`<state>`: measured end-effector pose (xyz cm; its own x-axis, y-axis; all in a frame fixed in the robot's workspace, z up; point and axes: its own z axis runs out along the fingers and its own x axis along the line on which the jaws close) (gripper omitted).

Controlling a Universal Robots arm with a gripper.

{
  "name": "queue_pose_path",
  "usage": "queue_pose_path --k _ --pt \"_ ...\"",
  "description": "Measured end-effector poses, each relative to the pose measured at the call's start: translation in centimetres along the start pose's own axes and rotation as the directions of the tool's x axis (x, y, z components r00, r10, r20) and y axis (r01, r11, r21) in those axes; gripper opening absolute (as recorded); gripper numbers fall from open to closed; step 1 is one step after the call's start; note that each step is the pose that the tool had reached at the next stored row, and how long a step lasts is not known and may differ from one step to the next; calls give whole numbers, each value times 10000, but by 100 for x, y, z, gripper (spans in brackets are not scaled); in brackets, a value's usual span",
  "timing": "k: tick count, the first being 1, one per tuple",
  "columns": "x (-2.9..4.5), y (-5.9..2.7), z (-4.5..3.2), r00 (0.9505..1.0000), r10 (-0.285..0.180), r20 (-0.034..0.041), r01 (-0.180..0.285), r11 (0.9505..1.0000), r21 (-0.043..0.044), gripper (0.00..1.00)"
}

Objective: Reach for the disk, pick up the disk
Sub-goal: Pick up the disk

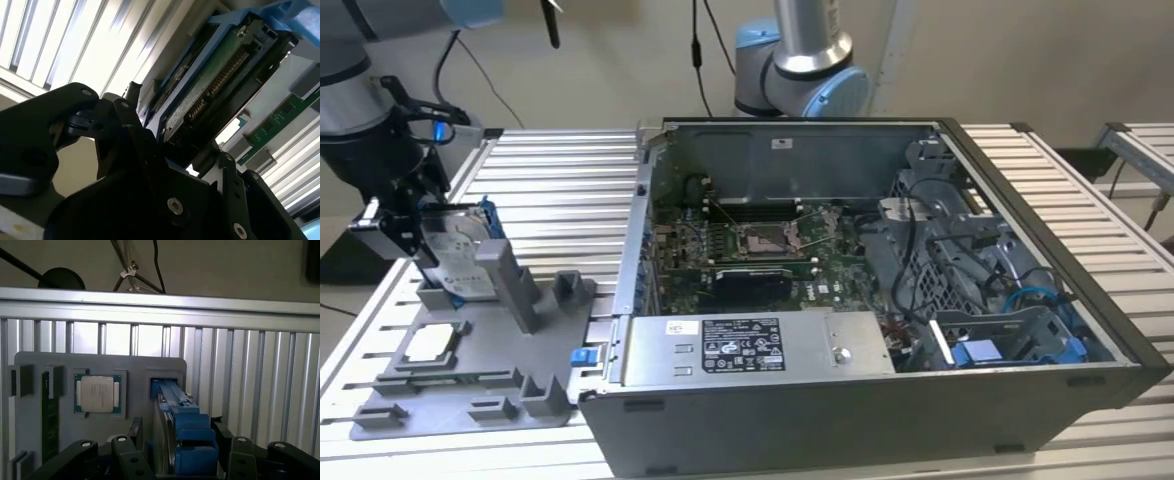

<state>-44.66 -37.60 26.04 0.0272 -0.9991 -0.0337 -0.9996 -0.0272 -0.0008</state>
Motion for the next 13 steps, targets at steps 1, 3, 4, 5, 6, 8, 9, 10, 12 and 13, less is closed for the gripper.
queue_pose_path --k 1,3,4,5,6,8,9,10,12,13 --pt "0 0 1 10000 0 1 0 10000 2 100" --pt "0 -1 3 10000 -1 3 1 10000 4 100" --pt "0 0 3 10000 0 3 0 10000 4 100" --pt "0 0 3 10000 0 2 0 10000 4 100" --pt "0 0 3 10000 0 2 0 10000 3 100" --pt "0 0 4 10000 0 2 0 10000 4 0" --pt "0 -1 4 10000 -1 3 1 10000 4 0" --pt "0 0 5 10000 0 3 0 10000 5 0" --pt "0 0 5 10000 0 2 0 10000 3 0" --pt "1 -1 6 10000 -1 2 1 10000 5 0"
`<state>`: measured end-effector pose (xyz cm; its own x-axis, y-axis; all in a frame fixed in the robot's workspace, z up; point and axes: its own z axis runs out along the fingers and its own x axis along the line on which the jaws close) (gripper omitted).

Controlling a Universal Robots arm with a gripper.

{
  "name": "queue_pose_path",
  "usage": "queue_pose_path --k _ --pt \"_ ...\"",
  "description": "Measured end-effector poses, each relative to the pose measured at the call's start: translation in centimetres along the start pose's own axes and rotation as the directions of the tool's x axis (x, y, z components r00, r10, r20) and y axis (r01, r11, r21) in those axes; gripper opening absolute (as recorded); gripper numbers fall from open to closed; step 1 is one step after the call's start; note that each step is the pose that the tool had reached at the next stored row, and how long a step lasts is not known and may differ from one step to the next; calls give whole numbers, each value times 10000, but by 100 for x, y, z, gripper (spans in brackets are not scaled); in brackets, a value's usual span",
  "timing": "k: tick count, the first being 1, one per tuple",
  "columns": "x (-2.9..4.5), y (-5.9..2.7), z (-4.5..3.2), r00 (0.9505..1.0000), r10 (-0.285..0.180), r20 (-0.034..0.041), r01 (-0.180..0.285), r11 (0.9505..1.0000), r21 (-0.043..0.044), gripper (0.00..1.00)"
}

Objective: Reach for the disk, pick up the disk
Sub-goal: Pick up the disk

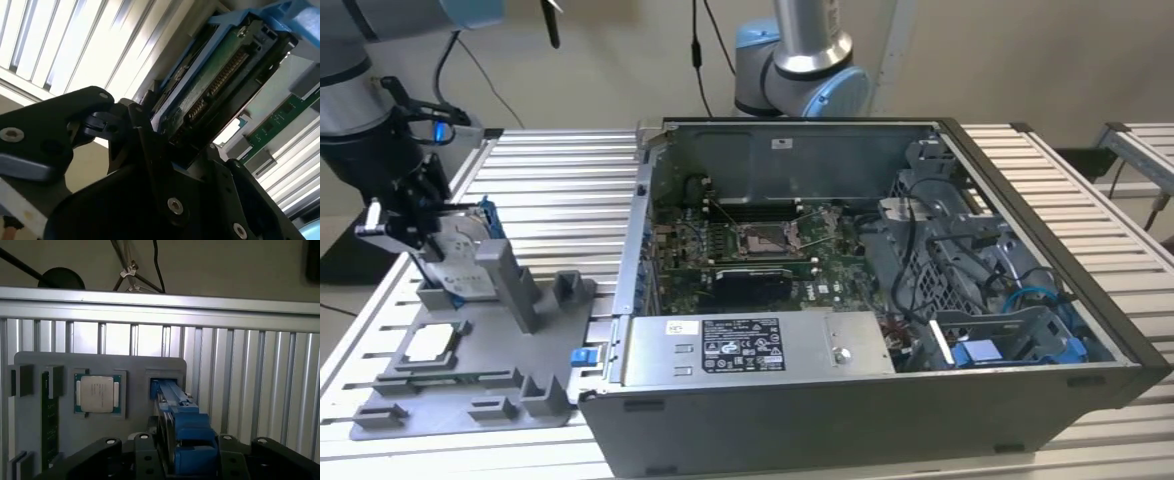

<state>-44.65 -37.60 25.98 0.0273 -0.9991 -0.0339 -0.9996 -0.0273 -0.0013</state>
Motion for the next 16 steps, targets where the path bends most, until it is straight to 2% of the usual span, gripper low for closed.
queue_pose_path --k 16 --pt "-3 1 3 10000 2 -4 -2 10000 -2 0"
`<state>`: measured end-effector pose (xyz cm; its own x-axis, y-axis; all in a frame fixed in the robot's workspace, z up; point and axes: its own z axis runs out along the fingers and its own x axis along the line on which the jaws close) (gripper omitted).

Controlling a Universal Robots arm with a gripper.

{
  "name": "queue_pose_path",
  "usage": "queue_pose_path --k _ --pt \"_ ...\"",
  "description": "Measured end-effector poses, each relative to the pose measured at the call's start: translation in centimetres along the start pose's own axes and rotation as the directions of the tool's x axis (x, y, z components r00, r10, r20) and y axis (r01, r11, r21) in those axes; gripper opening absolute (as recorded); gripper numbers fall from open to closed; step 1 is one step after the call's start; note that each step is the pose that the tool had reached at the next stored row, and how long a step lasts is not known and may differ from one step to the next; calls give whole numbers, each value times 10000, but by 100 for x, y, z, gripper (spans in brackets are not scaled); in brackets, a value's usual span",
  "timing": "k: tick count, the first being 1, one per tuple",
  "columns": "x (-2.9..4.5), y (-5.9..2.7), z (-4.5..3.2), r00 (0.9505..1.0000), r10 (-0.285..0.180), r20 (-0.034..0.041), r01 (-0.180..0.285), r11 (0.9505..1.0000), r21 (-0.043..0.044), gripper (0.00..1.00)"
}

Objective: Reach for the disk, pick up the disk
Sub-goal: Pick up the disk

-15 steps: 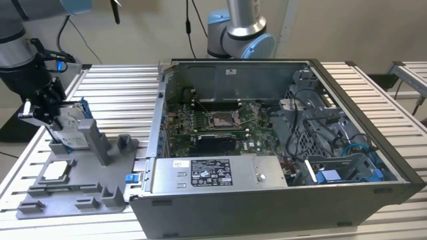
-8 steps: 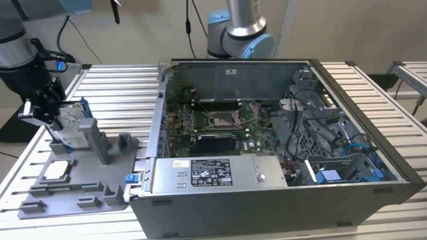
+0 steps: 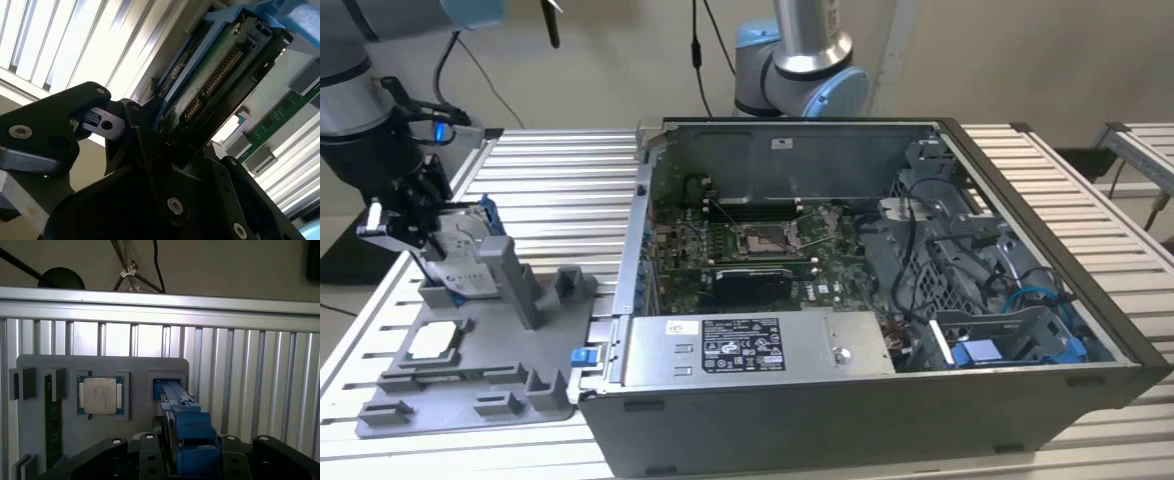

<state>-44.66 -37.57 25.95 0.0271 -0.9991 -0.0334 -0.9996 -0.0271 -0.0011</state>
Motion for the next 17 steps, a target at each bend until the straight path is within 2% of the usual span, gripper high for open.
queue_pose_path --k 3,4,6,8,17 --pt "-4 -1 0 10000 -2 -15 2 10000 1 0" --pt "-2 -1 1 10000 -4 91 4 10000 3 0" --pt "4 -1 1 9991 -2 426 1 10000 15 0" --pt "4 -1 1 9990 0 453 0 10000 15 0" --pt "5 -1 0 9990 0 453 -1 10000 14 0"
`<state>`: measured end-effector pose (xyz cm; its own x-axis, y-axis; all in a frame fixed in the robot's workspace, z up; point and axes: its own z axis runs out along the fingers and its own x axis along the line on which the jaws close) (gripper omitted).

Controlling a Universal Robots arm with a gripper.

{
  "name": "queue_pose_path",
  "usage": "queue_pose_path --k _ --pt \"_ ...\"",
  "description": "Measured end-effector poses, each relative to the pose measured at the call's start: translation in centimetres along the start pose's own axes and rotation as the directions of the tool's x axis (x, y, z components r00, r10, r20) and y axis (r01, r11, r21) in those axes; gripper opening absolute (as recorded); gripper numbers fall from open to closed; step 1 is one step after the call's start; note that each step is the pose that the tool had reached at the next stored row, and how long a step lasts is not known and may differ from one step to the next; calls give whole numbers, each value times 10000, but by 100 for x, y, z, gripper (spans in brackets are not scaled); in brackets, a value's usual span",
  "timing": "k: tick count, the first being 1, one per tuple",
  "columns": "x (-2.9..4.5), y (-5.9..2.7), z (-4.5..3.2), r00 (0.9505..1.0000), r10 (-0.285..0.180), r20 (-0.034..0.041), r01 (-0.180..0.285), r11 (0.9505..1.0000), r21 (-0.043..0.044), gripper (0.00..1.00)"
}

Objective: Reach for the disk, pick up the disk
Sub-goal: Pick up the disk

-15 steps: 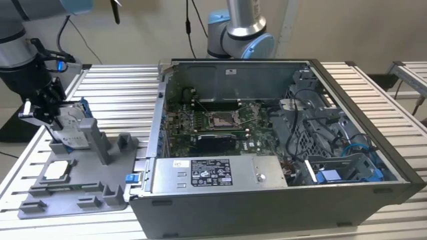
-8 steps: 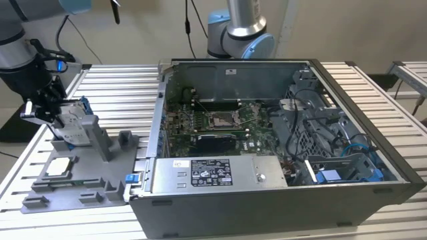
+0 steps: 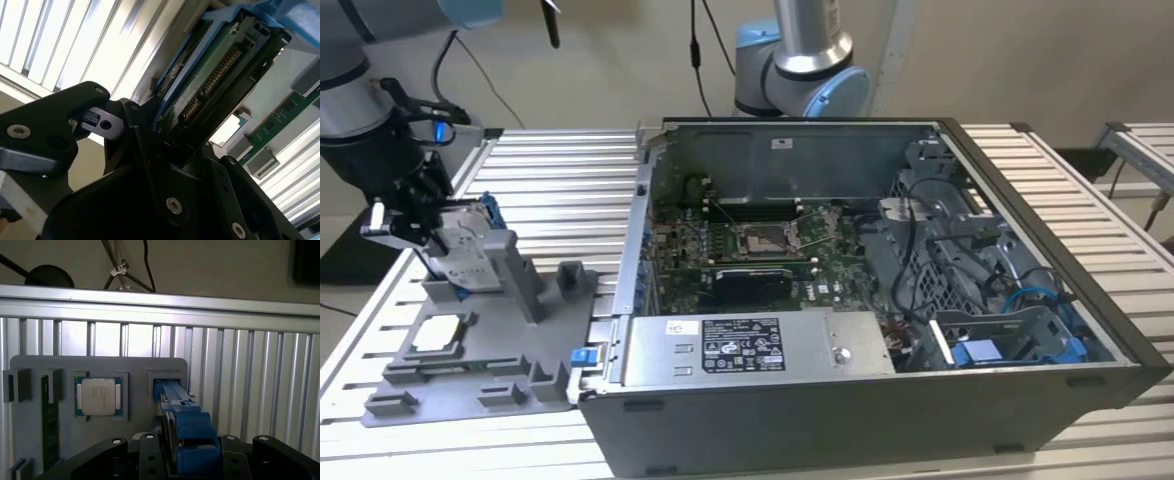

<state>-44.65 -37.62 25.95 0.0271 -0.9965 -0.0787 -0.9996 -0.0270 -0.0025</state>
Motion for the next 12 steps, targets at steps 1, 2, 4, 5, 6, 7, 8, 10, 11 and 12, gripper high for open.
queue_pose_path --k 1,2,4,5,6,7,8,10,11,12 --pt "0 0 0 10000 0 0 0 10000 0 0" --pt "0 0 0 10000 1 0 -1 10000 -1 0" --pt "0 0 0 10000 1 -3 -1 10000 0 0" --pt "-1 0 -4 10000 2 -4 -2 10000 -1 0" --pt "-1 0 -11 10000 1 -4 -1 10000 0 0" --pt "-2 0 -20 10000 1 -2 -1 10000 3 0" --pt "-3 0 -35 10000 1 -3 -1 10000 1 0" --pt "-6 0 -74 10000 2 -5 -2 10000 -2 0" --pt "-8 0 -98 10000 2 -5 -2 10000 -2 0" --pt "-10 0 -121 10000 2 -5 -2 10000 -1 0"
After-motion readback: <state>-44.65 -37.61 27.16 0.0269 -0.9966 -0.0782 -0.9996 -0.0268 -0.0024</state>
